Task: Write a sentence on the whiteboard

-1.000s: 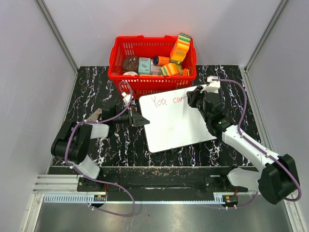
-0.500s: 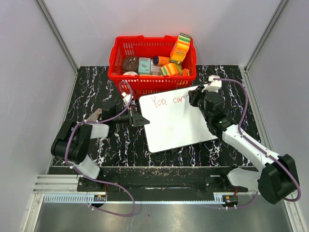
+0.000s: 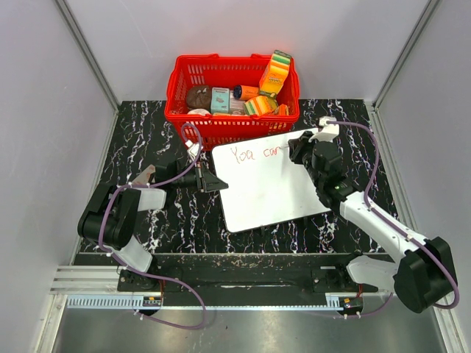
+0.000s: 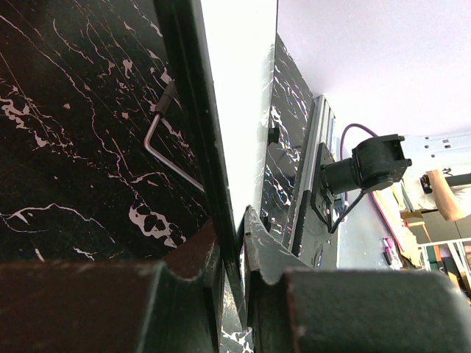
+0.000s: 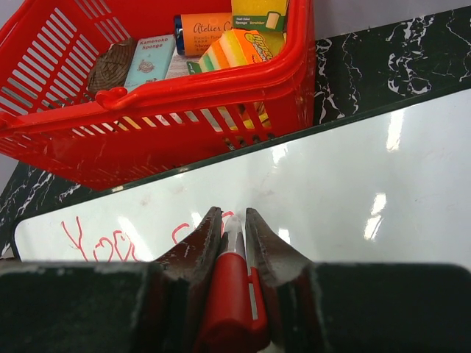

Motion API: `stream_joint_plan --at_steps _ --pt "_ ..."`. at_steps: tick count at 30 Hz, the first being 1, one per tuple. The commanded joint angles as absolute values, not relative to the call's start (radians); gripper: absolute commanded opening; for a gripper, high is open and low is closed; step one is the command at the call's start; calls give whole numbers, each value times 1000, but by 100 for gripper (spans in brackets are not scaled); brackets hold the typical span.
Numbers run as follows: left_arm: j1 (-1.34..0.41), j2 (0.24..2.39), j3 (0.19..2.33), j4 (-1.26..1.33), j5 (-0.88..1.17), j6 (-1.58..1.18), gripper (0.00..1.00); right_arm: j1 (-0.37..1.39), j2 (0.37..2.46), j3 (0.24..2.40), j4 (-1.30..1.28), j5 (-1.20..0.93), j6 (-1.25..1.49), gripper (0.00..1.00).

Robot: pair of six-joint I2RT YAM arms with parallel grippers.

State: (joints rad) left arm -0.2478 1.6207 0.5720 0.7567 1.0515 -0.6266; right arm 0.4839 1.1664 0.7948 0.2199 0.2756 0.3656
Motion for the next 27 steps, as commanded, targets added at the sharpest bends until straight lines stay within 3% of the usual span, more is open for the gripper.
stream_joint_plan --at_steps 1,15,27 --pt "-265 1632 589 795 1049 -535 0 474 1144 767 213 279 374 0" --pt "-265 1629 588 795 1049 -535 0 474 1086 715 201 275 394 0" --pt "-265 1631 588 798 1048 -535 0 474 878 715 161 218 414 0"
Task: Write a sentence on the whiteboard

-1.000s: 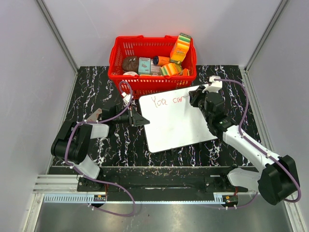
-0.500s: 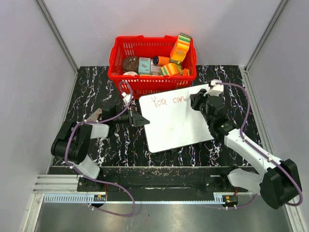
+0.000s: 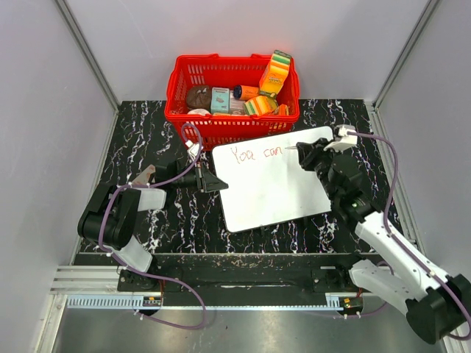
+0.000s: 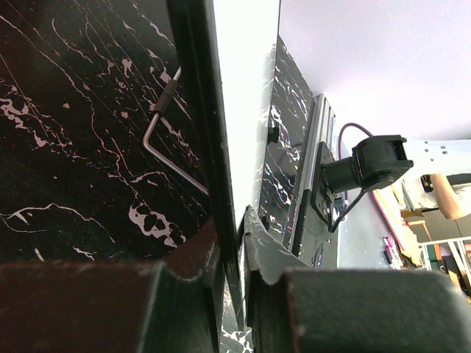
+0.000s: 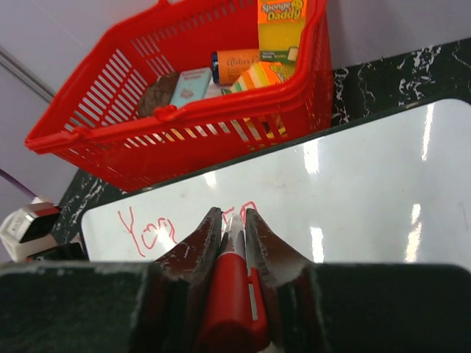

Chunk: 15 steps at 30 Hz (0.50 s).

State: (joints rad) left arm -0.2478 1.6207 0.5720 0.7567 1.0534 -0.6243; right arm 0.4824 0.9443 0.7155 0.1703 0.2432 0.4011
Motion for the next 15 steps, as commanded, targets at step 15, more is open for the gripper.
stream_joint_plan --at_steps 15 --pt "-265 1623 581 801 1046 -532 0 474 819 680 112 212 383 0"
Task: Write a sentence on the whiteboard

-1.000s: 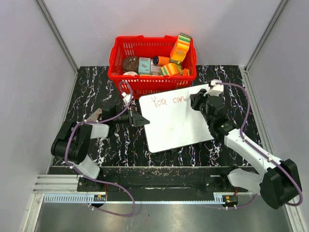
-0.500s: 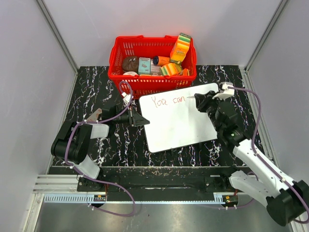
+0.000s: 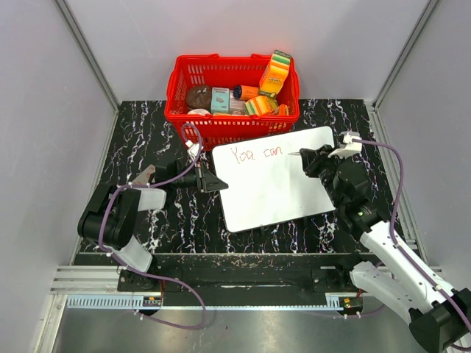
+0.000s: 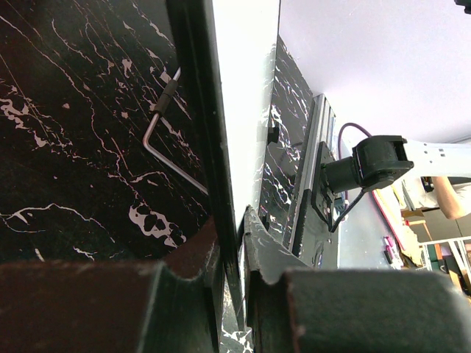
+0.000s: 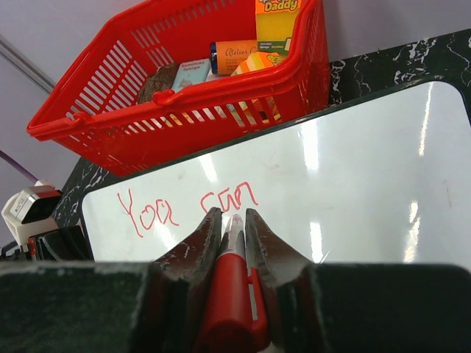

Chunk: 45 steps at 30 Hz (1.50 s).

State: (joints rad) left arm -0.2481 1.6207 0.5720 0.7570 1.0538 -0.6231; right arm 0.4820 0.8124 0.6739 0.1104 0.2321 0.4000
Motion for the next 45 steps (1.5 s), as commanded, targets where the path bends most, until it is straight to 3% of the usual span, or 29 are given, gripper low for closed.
stream_joint_plan --at_steps 1,16,29,45 --pt "-265 1623 583 801 1046 -532 0 474 821 678 112 209 382 0" --pt "-265 1620 581 802 1045 -534 0 492 857 670 101 123 434 0" --pt "-265 1621 581 801 1045 -534 0 713 954 710 146 288 387 0" --pt "-265 1623 583 801 1045 -534 0 813 1040 706 287 287 341 0"
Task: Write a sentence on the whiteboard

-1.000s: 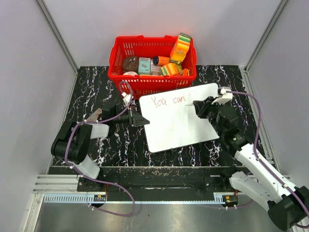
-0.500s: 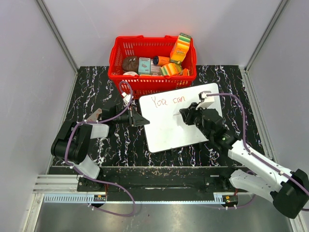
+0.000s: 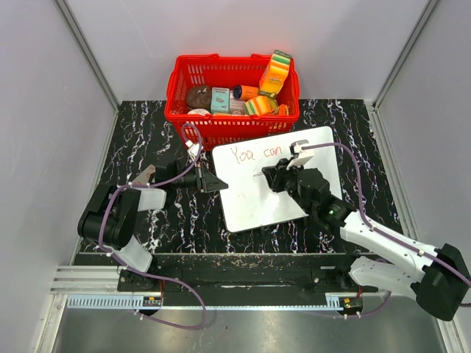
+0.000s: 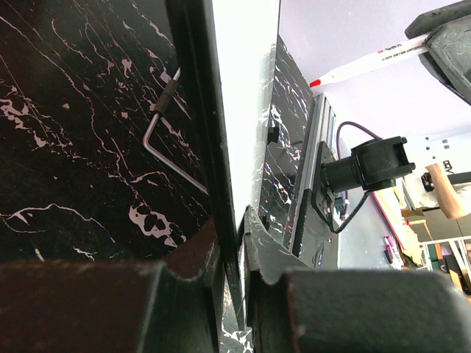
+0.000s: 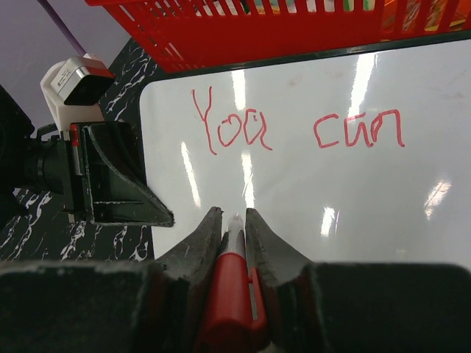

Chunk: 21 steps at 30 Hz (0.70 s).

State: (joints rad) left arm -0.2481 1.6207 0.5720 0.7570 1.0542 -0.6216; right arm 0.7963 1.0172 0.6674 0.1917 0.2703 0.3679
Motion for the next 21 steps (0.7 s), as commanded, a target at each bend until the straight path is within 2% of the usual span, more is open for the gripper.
stream_joint_plan --at_steps 1,21 --pt "-265 1623 583 799 1046 -534 0 816 1046 707 294 287 342 0" --pt "-265 1628 584 801 1048 -534 0 822 1200 808 331 310 360 0"
